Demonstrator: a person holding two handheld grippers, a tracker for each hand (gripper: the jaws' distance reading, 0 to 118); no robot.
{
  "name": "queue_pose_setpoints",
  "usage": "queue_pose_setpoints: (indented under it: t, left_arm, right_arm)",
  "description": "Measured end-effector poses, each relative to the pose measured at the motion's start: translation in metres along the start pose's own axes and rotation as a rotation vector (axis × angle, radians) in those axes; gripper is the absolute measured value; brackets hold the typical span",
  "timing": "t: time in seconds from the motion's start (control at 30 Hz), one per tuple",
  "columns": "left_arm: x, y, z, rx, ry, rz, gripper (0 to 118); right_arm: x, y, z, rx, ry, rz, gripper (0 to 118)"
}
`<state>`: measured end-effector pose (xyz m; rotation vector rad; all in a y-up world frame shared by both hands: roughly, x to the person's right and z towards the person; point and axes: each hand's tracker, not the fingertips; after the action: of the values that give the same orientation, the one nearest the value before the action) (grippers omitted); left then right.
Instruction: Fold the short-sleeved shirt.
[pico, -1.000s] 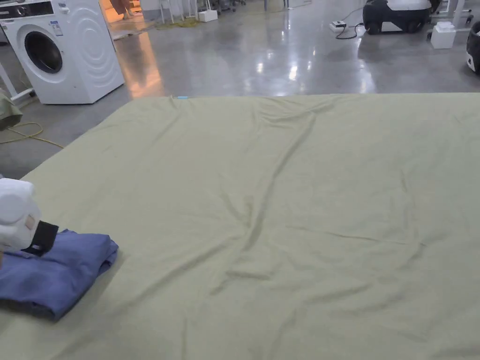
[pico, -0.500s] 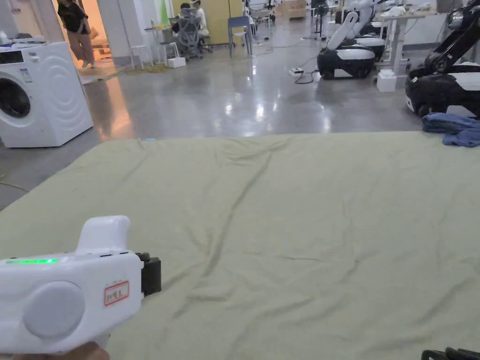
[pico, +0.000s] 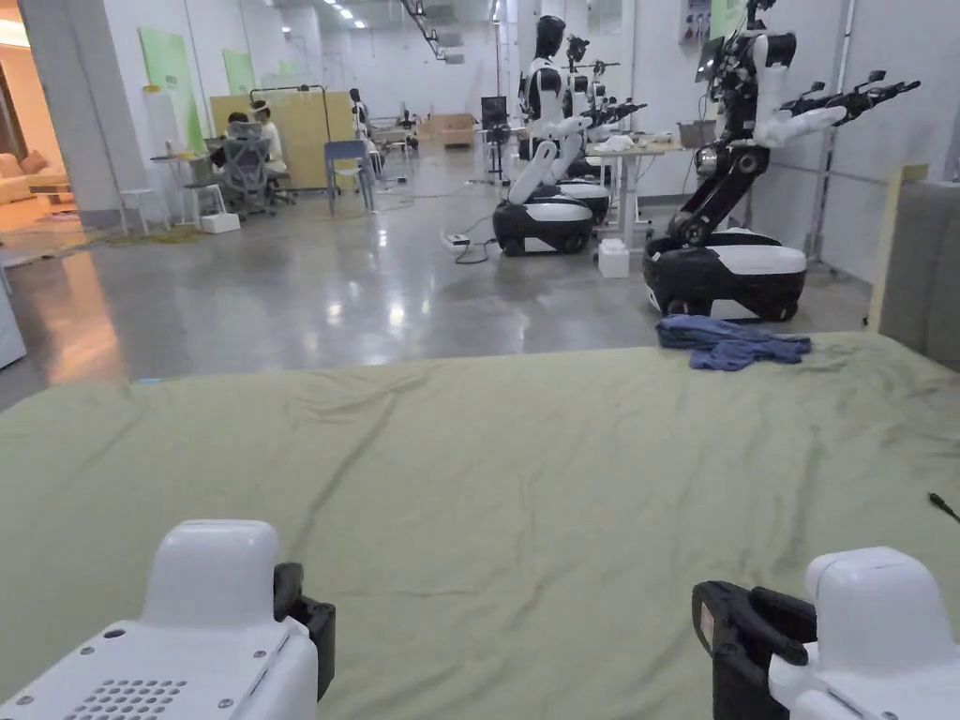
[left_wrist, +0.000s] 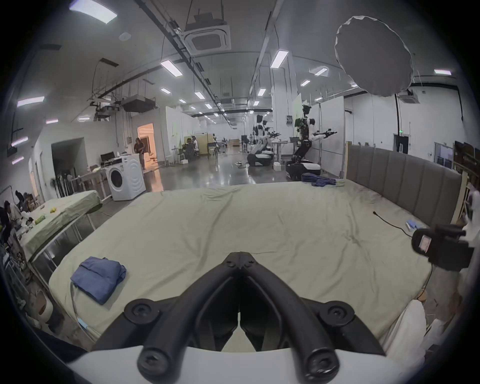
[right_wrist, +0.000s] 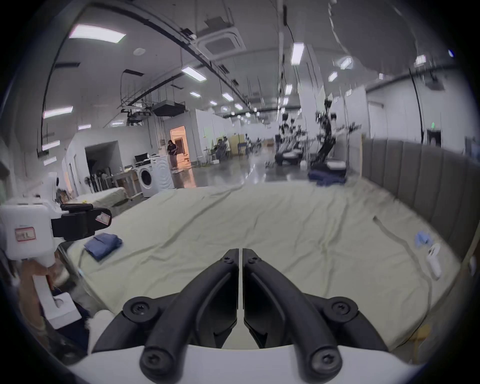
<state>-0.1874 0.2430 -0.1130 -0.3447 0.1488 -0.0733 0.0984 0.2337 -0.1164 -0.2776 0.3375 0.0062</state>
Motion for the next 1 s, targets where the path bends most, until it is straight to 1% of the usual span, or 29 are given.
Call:
queue_pose_setpoints:
  t: [0.03, 0.07, 0.13, 0.2, 0.27, 0.37, 0.43, 0.47, 0.5, 0.53, 0.57, 0.6, 0.63, 0.7, 0.83, 0.9, 0.97, 1.0]
  left_arm:
    - [0.004, -0.002, 0.004, 0.012, 0.014, 0.009, 0]
    - [0.005, -0.003, 0.008, 0.032, 0.014, 0.022, 0]
    - [0.010, -0.004, 0.014, 0.051, 0.026, 0.035, 0]
    - [0.014, -0.003, 0.019, 0.091, 0.023, 0.022, 0]
    - [0.020, 0.000, 0.023, 0.111, 0.059, -0.006, 0]
    - [0.021, 0.001, 0.027, 0.141, 0.059, 0.005, 0]
    - [0.018, 0.002, 0.030, 0.137, 0.066, 0.015, 12]
    - [0.016, 0.002, 0.031, 0.136, 0.064, 0.023, 13]
    - [0.013, 0.002, 0.033, 0.133, 0.062, 0.042, 21]
    - [0.011, 0.002, 0.035, 0.138, 0.063, 0.067, 42]
    - [0.009, 0.002, 0.037, 0.141, 0.059, 0.087, 78]
    - [0.007, 0.002, 0.037, 0.137, 0.059, 0.102, 113]
    - [0.005, 0.003, 0.037, 0.131, 0.056, 0.111, 118]
    - [0.002, 0.002, 0.042, 0.167, 0.050, 0.138, 118]
    - [0.000, 0.013, 0.045, 0.156, 0.061, 0.133, 118]
    - [-0.003, 0.017, 0.045, 0.140, 0.011, 0.127, 118]
    - [-0.005, 0.024, 0.044, 0.063, -0.044, 0.111, 118]
    - [-0.004, 0.025, 0.044, 0.060, -0.051, 0.096, 118]
  right_arm:
    - [-0.002, 0.001, 0.003, 0.013, -0.009, 0.021, 5]
    - [-0.003, 0.001, 0.006, 0.035, -0.031, 0.020, 5]
    - [-0.006, 0.003, 0.012, 0.066, -0.015, 0.018, 5]
    - [-0.010, 0.004, 0.014, 0.083, -0.022, 0.025, 5]
    - [-0.014, 0.005, 0.016, 0.125, -0.018, 0.054, 5]
    - [-0.022, 0.007, 0.018, 0.144, -0.060, 0.108, 5]
    - [-0.024, 0.008, 0.017, 0.163, -0.095, 0.133, 8]
    - [-0.025, 0.009, 0.017, 0.168, -0.102, 0.136, 18]
    - [-0.025, 0.011, 0.018, 0.169, -0.104, 0.135, 39]
    - [-0.023, 0.012, 0.016, 0.168, -0.106, 0.140, 66]
    - [-0.023, 0.013, 0.016, 0.169, -0.104, 0.142, 94]
    - [-0.023, 0.014, 0.016, 0.169, -0.110, 0.144, 115]
    - [-0.024, 0.014, 0.016, 0.176, -0.120, 0.143, 117]
    - [-0.024, 0.016, 0.018, 0.204, -0.122, 0.142, 117]
    - [-0.026, 0.025, 0.013, 0.186, -0.120, 0.139, 117]
    - [-0.024, 0.026, 0.010, 0.179, -0.109, 0.122, 117]
    - [-0.022, 0.026, 0.004, 0.158, -0.098, 0.105, 117]
    - [-0.022, 0.027, 0.001, 0.149, -0.097, 0.104, 117]
